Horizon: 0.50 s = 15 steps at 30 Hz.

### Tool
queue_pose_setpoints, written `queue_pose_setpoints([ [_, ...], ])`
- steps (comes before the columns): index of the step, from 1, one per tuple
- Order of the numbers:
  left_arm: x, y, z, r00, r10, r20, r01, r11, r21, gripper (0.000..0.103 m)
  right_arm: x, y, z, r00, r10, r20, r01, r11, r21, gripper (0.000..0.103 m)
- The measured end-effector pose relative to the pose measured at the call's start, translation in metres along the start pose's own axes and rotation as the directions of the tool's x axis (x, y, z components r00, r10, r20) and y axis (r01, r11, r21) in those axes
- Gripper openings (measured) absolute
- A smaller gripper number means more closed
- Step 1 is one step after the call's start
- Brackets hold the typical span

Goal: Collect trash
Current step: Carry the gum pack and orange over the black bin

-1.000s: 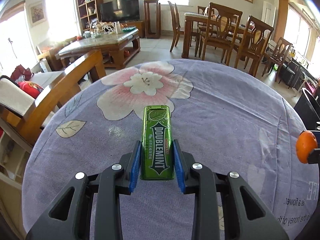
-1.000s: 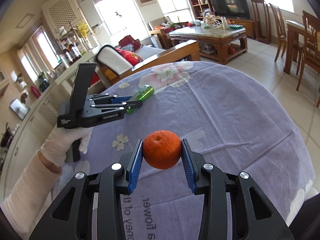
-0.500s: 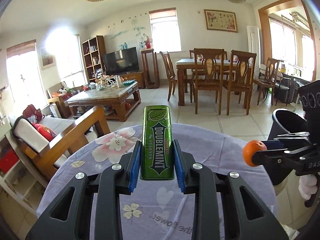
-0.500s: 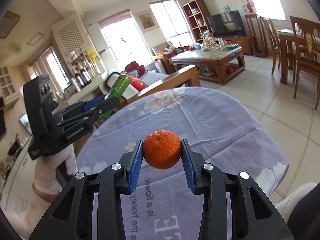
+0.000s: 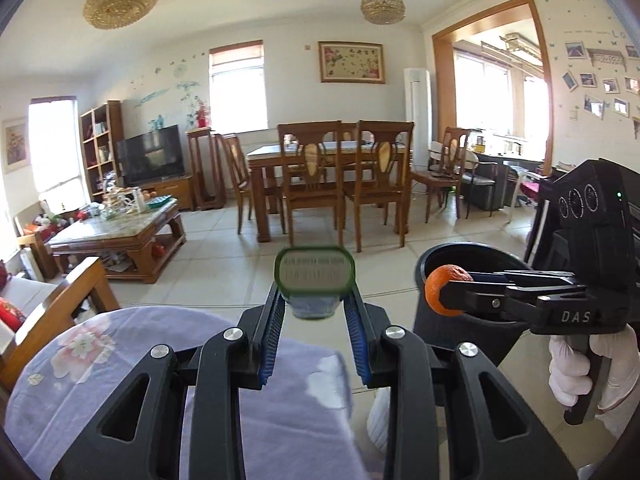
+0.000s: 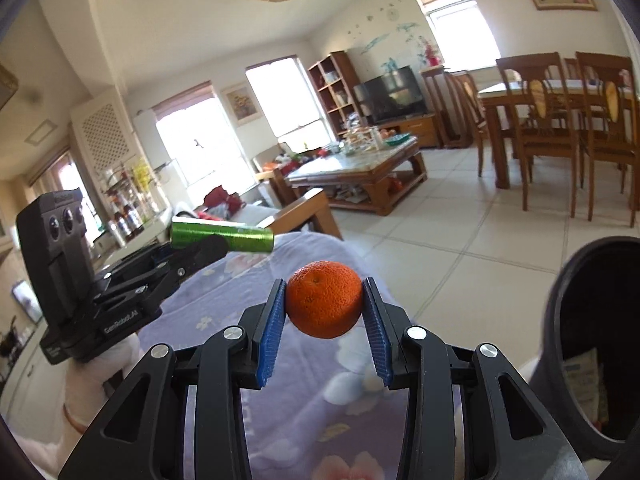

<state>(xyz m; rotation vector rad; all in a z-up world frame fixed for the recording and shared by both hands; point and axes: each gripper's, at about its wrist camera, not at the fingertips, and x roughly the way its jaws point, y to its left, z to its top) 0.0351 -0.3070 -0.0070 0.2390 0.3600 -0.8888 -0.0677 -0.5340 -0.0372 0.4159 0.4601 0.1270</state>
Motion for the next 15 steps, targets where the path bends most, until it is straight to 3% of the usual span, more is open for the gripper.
queue_pose_setpoints([
  [3, 0.037, -0.034, 0.004, 0.995, -0.103, -0.019, 0.103, 0.995, 0.014, 0.031, -0.029, -0.041, -0.002, 0.996, -0.083, 0.03, 0.082, 0.996, 0.042, 0.038],
  [7, 0.092, -0.081, 0.006, 0.97, -0.231, -0.071, 0.234, 0.972, 0.035, 0.031, -0.06, -0.091, -0.009, 0.984, -0.166, 0.059, 0.159, 0.981, 0.109, 0.038],
  [15, 0.162, -0.15, 0.004, 0.928, -0.35, -0.129, 0.36, 0.931, 0.061, 0.031, -0.098, -0.173, -0.03, 0.943, -0.321, 0.093, 0.298, 0.934, 0.197, 0.038],
])
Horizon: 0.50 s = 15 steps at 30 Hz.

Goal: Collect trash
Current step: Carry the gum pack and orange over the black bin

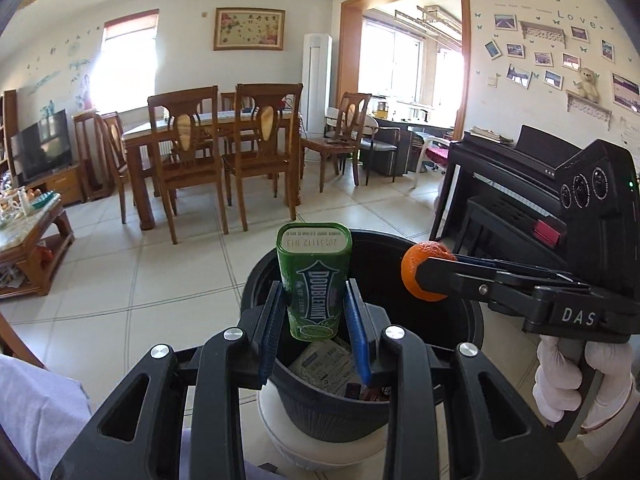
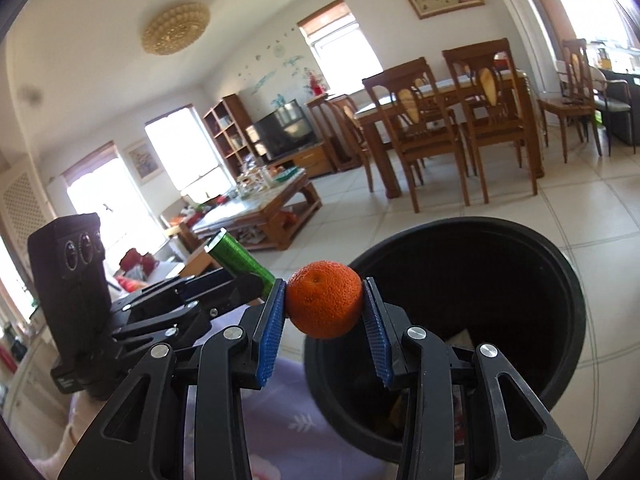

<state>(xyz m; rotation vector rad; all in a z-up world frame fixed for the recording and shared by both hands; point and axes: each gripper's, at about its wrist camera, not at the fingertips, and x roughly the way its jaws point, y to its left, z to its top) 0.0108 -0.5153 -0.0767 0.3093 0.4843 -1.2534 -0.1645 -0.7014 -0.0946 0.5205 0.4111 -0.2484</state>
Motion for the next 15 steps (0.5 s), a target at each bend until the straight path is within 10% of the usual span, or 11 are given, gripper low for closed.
queue_pose_setpoints([
  [15, 0.08, -0.008, -0.04, 0.994, -0.032, -0.108, 0.03, 0.999, -0.018, 0.031, 0.052, -0.07, -0.046, 0.964, -0.264, -0.018, 0.264, 0.964, -0.025, 0.038],
])
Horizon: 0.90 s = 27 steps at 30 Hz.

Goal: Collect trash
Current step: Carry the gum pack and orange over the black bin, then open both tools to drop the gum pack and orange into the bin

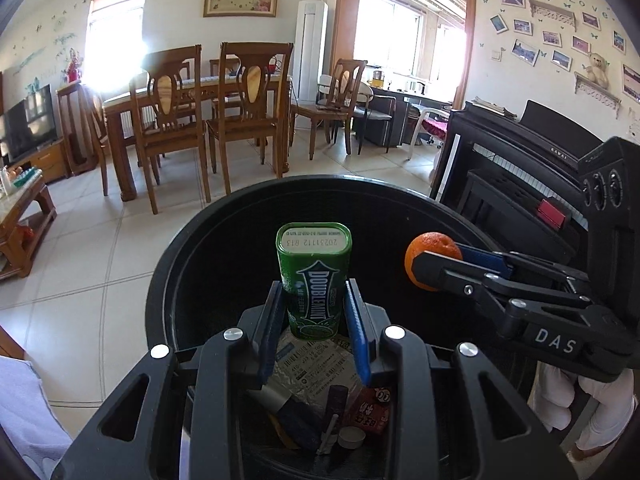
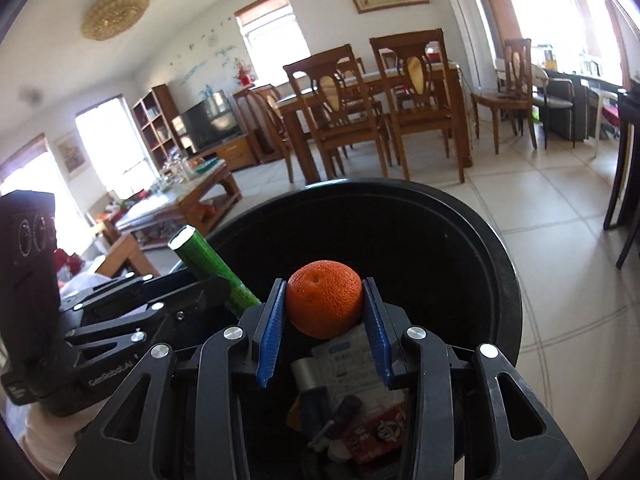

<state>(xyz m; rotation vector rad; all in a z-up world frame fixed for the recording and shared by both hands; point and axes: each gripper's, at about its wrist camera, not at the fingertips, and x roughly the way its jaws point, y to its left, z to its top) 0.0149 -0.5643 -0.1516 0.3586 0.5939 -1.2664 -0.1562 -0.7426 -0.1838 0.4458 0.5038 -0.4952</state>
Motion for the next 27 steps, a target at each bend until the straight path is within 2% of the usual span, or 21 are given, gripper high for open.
queue_pose_setpoints([
  [6, 0.009, 0.001, -0.003, 1.0, 0.002, -0.02, -0.002, 1.0, 0.011, 0.031, 0.01, -0.002, -0.003, 0.998, -0.055, 0.019, 0.056, 0.998, -0.038, 0.038],
  [21, 0.017, 0.0, 0.003, 0.999, -0.004, -0.052, 0.006, 1.0, 0.031, 0.032, -0.001, 0.006, -0.005, 0.998, -0.068, 0.017, 0.068, 0.997, -0.044, 0.041],
  [23, 0.016, 0.0, 0.003, 0.999, -0.001, -0.047, 0.002, 1.0, 0.029, 0.032, -0.002, 0.007, -0.004, 0.997, -0.072, 0.021, 0.073, 0.997, -0.038, 0.051],
  [27, 0.016, 0.0, 0.002, 0.999, 0.001, -0.044, 0.0, 1.0, 0.029, 0.032, -0.002, 0.007, -0.002, 0.997, -0.077, 0.021, 0.078, 0.997, -0.028, 0.054],
])
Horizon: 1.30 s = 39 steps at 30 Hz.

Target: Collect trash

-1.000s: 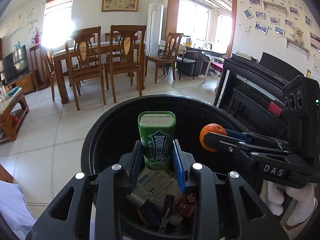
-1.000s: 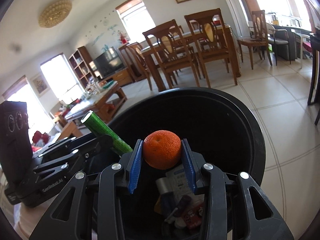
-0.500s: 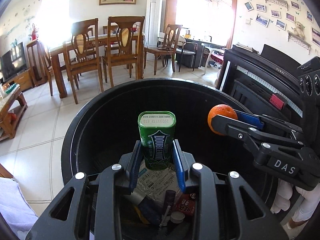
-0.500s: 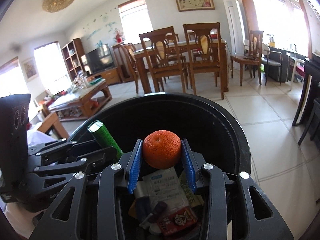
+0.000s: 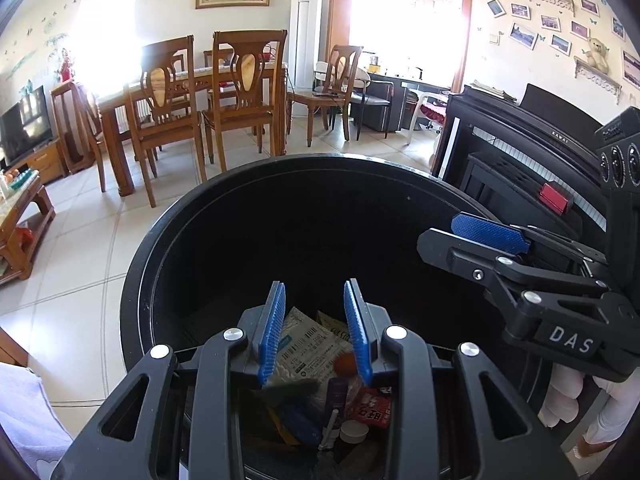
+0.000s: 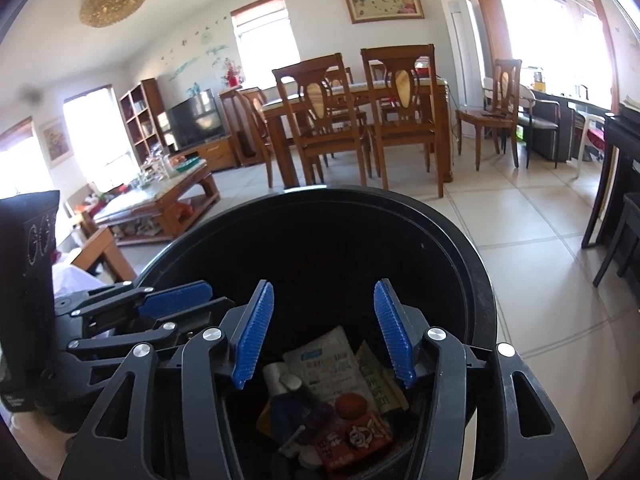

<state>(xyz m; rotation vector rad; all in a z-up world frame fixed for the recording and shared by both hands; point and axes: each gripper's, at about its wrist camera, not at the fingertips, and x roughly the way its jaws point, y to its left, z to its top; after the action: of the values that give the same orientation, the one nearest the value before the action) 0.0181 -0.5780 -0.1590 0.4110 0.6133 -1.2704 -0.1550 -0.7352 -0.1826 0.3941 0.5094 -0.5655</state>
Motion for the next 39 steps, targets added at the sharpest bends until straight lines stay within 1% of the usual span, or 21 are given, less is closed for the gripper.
queue_pose_setpoints([
  [4, -0.001, -0.002, -0.001, 1.0, -0.002, 0.002, 0.002, 1.0, -0.002, 0.035, -0.001, -0.003, -0.001, 1.0, 0.004, -0.006, -0.004, 1.0, 0.011, 0.055],
  [6, -0.002, -0.003, -0.001, 1.0, 0.013, 0.006, -0.013, 1.0, -0.003, 0.057, -0.003, -0.004, -0.001, 1.0, 0.001, -0.004, -0.001, 1.0, 0.013, 0.055],
  [7, -0.003, -0.003, -0.001, 1.0, 0.026, 0.009, -0.026, 1.0, -0.003, 0.062, -0.005, -0.005, -0.001, 1.0, -0.001, 0.002, 0.001, 1.0, 0.019, 0.056],
  [8, -0.005, -0.003, -0.001, 1.0, 0.018, 0.017, -0.018, 1.0, -0.005, 0.072, -0.007, -0.005, 0.001, 1.0, -0.003, 0.006, 0.003, 1.0, 0.021, 0.059],
  [9, -0.007, -0.003, -0.002, 1.0, 0.015, 0.026, -0.015, 1.0, -0.008, 0.078, -0.009, -0.005, 0.002, 1.0, -0.007, 0.011, 0.006, 1.0, 0.021, 0.059],
  [12, -0.012, -0.005, -0.003, 0.999, 0.026, 0.035, -0.026, 1.0, 0.001, 0.091, -0.017, -0.003, 0.003, 0.999, -0.017, 0.032, 0.016, 1.0, 0.025, 0.059],
  [14, -0.017, -0.007, -0.005, 0.998, 0.037, 0.047, -0.038, 0.999, 0.017, 0.096, -0.025, -0.003, 0.004, 0.998, -0.022, 0.052, 0.021, 0.999, 0.031, 0.066],
  [15, -0.02, -0.006, -0.006, 0.997, 0.053, 0.052, -0.054, 0.998, 0.023, 0.098, -0.03, -0.003, 0.005, 0.997, -0.028, 0.067, 0.026, 0.999, 0.035, 0.068],
  [16, -0.025, -0.005, -0.008, 0.996, 0.07, 0.06, -0.072, 0.997, 0.025, 0.098, -0.036, -0.002, 0.005, 0.996, -0.037, 0.087, 0.033, 0.999, 0.042, 0.072],
  [18, -0.034, -0.001, -0.012, 0.993, 0.094, 0.066, -0.095, 0.995, 0.013, 0.098, -0.049, 0.0, 0.007, 0.99, -0.049, 0.131, 0.041, 0.997, 0.061, 0.077],
  [21, -0.06, 0.011, -0.02, 0.988, 0.121, 0.1, -0.117, 0.992, -0.043, 0.098, -0.068, 0.005, 0.01, 0.981, -0.053, 0.185, 0.038, 0.996, 0.084, 0.086],
  [22, -0.071, 0.016, -0.024, 0.985, 0.128, 0.116, -0.121, 0.991, -0.065, 0.098, -0.072, 0.009, 0.01, 0.981, -0.046, 0.188, 0.031, 0.996, 0.082, 0.089],
  [25, -0.106, 0.033, -0.038, 0.974, 0.171, 0.148, -0.151, 0.979, -0.134, 0.098, -0.074, 0.031, 0.013, 0.987, -0.019, 0.162, 0.012, 0.999, 0.039, 0.09],
  [27, -0.133, 0.048, -0.051, 0.963, 0.215, 0.164, -0.184, 0.966, -0.184, 0.098, -0.074, 0.055, 0.013, 0.99, 0.004, 0.139, -0.003, 1.0, -0.003, 0.092],
  [28, -0.146, 0.055, -0.056, 0.957, 0.238, 0.169, -0.202, 0.957, -0.206, 0.098, -0.073, 0.068, 0.011, 0.992, 0.019, 0.126, -0.016, 1.0, -0.024, 0.097],
  [30, -0.174, 0.071, -0.069, 0.937, 0.304, 0.171, -0.255, 0.932, -0.256, 0.098, -0.071, 0.1, 0.007, 0.993, 0.052, 0.103, -0.045, 0.997, -0.069, 0.097],
  [31, -0.189, 0.079, -0.076, 0.923, 0.347, 0.166, -0.293, 0.914, -0.28, 0.098, -0.069, 0.117, 0.004, 0.993, 0.072, 0.088, -0.063, 0.993, -0.095, 0.097],
  [34, -0.237, 0.103, -0.098, 0.87, 0.469, 0.152, -0.396, 0.849, -0.35, 0.098, -0.063, 0.178, -0.004, 0.988, 0.148, 0.047, -0.137, 0.974, -0.18, 0.098],
  [35, -0.255, 0.113, -0.107, 0.844, 0.515, 0.147, -0.434, 0.818, -0.378, 0.098, -0.062, 0.2, -0.007, 0.984, 0.175, 0.035, -0.164, 0.965, -0.203, 0.098],
  [37, -0.29, 0.131, -0.121, 0.784, 0.606, 0.132, -0.507, 0.749, -0.428, 0.098, -0.061, 0.247, -0.013, 0.971, 0.238, 0.008, -0.229, 0.943, -0.241, 0.098],
  [39, -0.328, 0.149, -0.138, 0.71, 0.696, 0.108, -0.582, 0.666, -0.467, 0.098, -0.065, 0.298, -0.017, 0.953, 0.303, -0.001, -0.291, 0.913, -0.284, 0.098],
])
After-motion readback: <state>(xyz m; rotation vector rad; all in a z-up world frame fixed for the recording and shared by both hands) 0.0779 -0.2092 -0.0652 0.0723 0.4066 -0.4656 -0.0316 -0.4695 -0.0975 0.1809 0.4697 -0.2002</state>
